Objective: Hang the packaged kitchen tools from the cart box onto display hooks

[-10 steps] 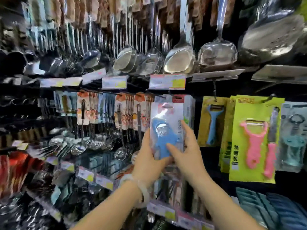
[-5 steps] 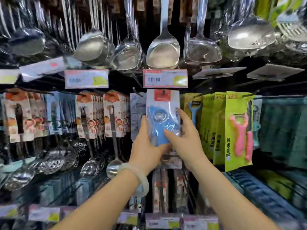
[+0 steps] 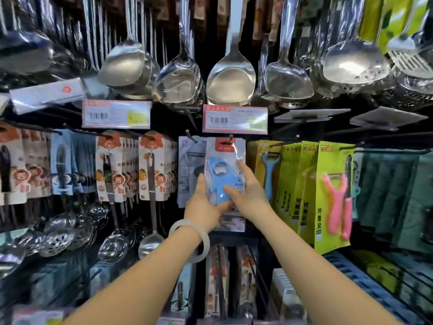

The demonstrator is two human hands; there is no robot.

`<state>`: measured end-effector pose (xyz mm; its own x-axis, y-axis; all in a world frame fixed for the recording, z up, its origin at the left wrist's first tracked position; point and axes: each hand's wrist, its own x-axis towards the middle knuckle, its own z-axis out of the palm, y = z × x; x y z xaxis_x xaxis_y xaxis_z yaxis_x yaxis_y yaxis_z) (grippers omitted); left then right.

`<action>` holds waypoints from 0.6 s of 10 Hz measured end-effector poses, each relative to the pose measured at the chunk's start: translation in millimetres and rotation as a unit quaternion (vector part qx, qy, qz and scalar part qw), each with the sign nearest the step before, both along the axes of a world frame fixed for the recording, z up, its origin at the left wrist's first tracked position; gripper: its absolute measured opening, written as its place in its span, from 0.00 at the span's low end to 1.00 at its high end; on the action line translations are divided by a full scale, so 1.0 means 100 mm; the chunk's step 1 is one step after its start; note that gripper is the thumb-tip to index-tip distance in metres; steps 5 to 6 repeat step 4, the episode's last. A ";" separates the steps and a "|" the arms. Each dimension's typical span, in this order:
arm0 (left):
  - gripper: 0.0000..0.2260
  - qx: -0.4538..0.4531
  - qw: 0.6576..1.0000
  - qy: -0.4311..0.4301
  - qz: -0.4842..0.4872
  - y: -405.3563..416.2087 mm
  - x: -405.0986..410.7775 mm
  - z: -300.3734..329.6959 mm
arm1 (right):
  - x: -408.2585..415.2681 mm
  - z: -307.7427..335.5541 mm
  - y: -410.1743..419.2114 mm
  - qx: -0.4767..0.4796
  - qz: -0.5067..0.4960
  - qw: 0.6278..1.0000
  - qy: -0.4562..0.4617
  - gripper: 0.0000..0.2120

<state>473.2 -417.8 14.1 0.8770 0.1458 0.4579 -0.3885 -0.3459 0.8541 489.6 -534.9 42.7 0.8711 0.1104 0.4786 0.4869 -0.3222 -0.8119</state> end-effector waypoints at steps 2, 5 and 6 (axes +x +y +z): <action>0.37 0.051 0.995 0.084 0.016 -0.04 0.07 -0.06 | 0.15 -0.02 -0.01 -0.124 -0.060 0.990 -0.018 0.33; 0.40 0.258 0.950 0.087 0.151 -0.06 -0.06 -0.31 | -0.08 -0.37 -0.08 -0.200 -0.119 0.972 0.034 0.34; 0.40 0.258 0.950 0.087 0.151 -0.06 -0.06 -0.31 | -0.08 -0.37 -0.08 -0.200 -0.119 0.972 0.034 0.34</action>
